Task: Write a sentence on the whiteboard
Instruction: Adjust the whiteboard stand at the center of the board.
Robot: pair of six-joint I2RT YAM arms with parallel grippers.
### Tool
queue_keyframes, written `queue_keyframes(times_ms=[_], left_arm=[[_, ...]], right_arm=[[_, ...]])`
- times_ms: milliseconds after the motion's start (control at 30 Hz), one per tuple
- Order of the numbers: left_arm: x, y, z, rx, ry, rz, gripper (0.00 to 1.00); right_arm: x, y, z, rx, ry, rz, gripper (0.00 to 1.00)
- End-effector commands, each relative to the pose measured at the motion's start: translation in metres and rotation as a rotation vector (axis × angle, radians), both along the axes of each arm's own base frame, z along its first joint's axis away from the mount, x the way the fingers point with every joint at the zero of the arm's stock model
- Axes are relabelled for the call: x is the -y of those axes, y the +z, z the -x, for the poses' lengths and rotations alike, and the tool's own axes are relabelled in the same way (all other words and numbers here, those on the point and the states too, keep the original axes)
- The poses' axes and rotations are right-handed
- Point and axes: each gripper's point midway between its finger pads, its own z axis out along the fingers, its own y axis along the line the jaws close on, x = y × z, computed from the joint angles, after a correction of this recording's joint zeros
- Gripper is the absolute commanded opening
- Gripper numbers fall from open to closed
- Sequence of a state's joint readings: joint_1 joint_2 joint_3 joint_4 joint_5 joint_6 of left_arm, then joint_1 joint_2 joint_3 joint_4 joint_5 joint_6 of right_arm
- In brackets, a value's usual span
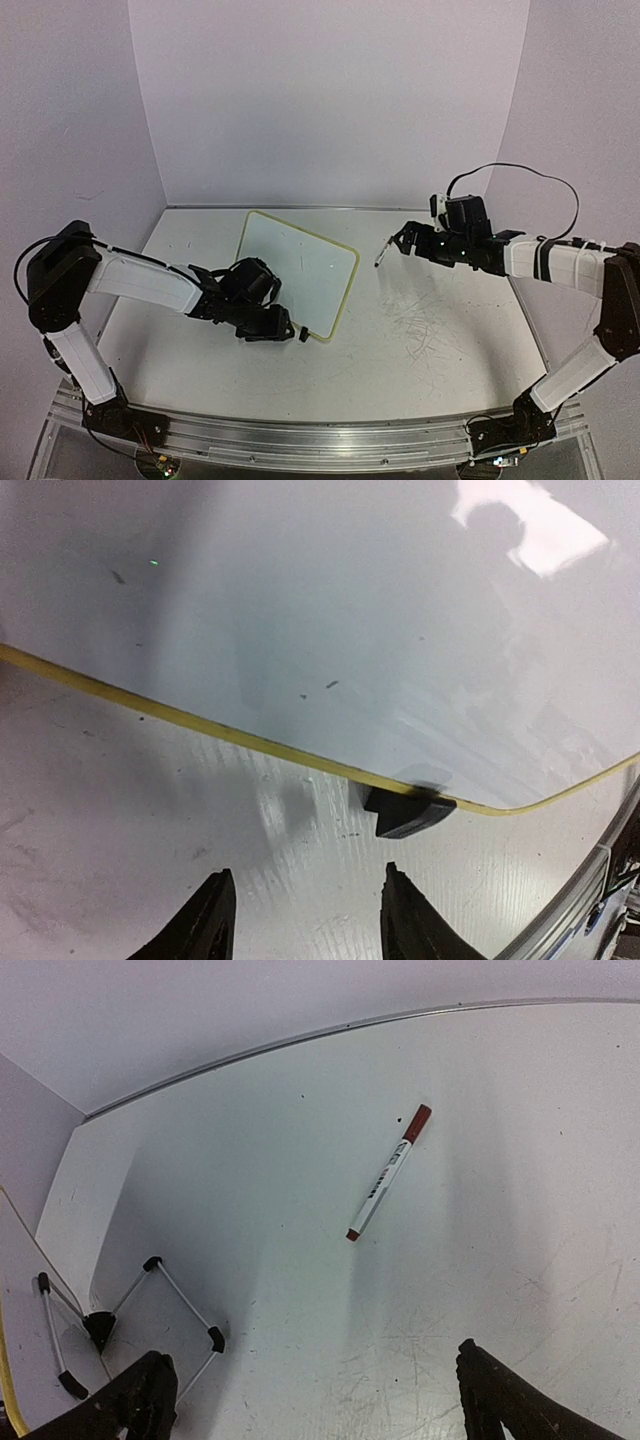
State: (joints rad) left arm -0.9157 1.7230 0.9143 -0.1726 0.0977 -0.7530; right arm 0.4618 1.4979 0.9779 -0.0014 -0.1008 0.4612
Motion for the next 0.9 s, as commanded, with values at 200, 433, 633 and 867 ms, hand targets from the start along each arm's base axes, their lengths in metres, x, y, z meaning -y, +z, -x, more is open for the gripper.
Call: queue_keyframes(times_ms=[200, 433, 633, 867], left_arm=[[-0.056, 0.046, -0.006, 0.199, 0.062, -0.057, 0.51], [-0.131, 0.065, -0.041, 0.240, 0.242, -0.071, 0.61], [-0.145, 0.079, -0.079, 0.310, 0.229, 0.012, 0.65], [-0.107, 0.076, -0.092, 0.387, 0.064, 0.133, 0.63]], right_arm=[[0.018, 0.041, 0.000, 0.112, -0.087, -0.003, 0.98], [0.020, 0.046, 0.005, 0.129, -0.070, 0.014, 0.98], [0.018, 0.040, 0.013, 0.109, -0.031, 0.026, 0.98], [0.011, 0.051, 0.016, 0.124, 0.009, 0.007, 0.98]])
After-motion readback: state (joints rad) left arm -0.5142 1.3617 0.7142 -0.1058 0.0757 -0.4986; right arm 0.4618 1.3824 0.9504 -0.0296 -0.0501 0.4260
